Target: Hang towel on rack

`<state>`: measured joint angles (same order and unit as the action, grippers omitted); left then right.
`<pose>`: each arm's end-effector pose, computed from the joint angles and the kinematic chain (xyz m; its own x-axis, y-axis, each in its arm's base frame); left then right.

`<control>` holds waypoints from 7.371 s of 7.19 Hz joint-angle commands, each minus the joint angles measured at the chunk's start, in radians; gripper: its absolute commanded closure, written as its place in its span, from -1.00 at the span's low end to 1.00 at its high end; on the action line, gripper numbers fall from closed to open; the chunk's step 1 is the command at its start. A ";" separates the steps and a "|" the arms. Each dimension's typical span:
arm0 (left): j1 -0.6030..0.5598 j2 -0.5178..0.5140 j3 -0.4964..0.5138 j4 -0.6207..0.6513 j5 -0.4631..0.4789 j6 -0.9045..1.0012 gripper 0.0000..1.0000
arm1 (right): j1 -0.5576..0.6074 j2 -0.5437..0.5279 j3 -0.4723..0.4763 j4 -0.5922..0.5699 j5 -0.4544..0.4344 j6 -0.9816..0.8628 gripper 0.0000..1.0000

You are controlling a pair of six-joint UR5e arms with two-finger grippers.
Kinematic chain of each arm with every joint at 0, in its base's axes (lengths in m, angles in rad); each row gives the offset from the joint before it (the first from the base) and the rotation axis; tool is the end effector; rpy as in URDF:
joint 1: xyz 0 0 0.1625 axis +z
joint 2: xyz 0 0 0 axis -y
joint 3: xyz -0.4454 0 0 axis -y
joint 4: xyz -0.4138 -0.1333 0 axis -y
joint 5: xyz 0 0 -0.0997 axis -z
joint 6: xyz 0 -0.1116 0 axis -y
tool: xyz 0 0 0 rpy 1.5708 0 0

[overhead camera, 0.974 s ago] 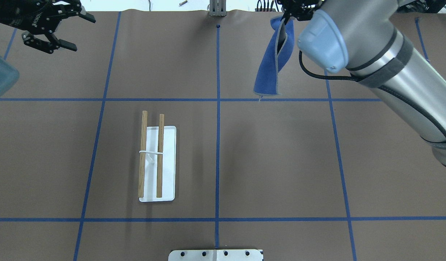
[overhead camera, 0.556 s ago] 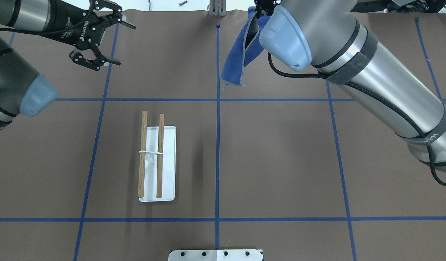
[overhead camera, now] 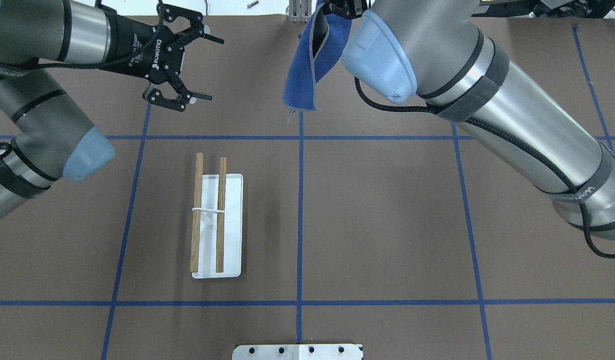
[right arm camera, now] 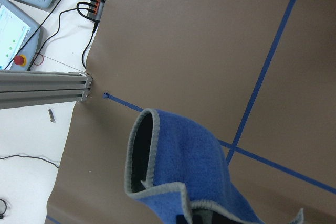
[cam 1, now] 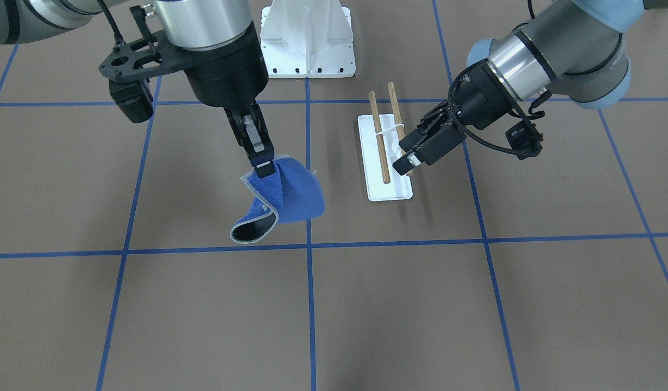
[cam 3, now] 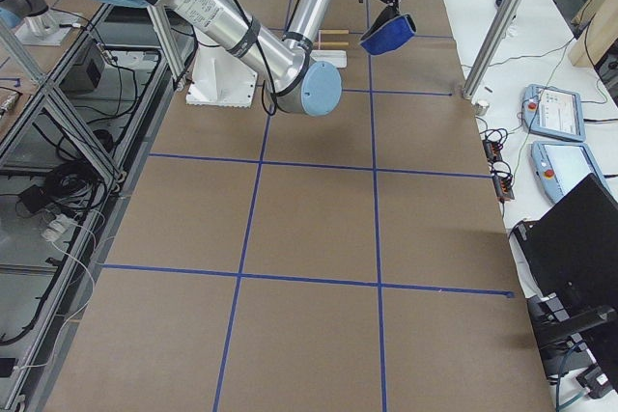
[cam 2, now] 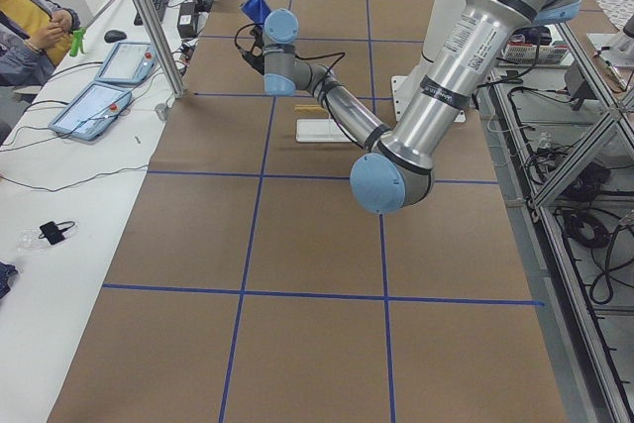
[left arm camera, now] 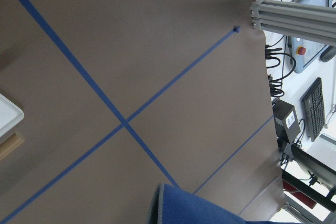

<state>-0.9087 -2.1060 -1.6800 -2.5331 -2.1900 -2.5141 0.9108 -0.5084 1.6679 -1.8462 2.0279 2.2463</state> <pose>0.3426 -0.5510 0.1941 -0.2442 -0.7590 -0.6036 0.1499 0.5854 -0.7967 -0.3598 -0.6007 -0.0136 -0.0091 0.9035 0.4285 -0.6330 0.3266 -0.7019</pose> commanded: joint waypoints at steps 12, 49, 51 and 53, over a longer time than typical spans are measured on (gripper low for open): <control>0.206 0.000 0.014 -0.113 0.490 -0.472 -0.94 | -0.001 0.030 0.006 0.090 -0.051 0.368 1.00; 0.369 -0.052 0.129 -0.320 0.932 -0.575 1.00 | -0.115 -0.091 0.304 0.007 -0.353 1.038 -0.99; 0.369 -0.051 0.129 -0.335 0.932 -0.417 1.00 | -0.116 -0.194 0.383 0.073 -0.357 0.905 -1.00; 0.369 -0.051 0.129 -0.334 0.937 -0.134 1.00 | -0.115 -0.245 0.405 0.094 -0.357 0.814 -1.00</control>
<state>-0.5399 -2.1568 -1.5515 -2.8664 -1.2562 -2.8178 0.7950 -0.7176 2.0583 -1.7689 1.6709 3.1144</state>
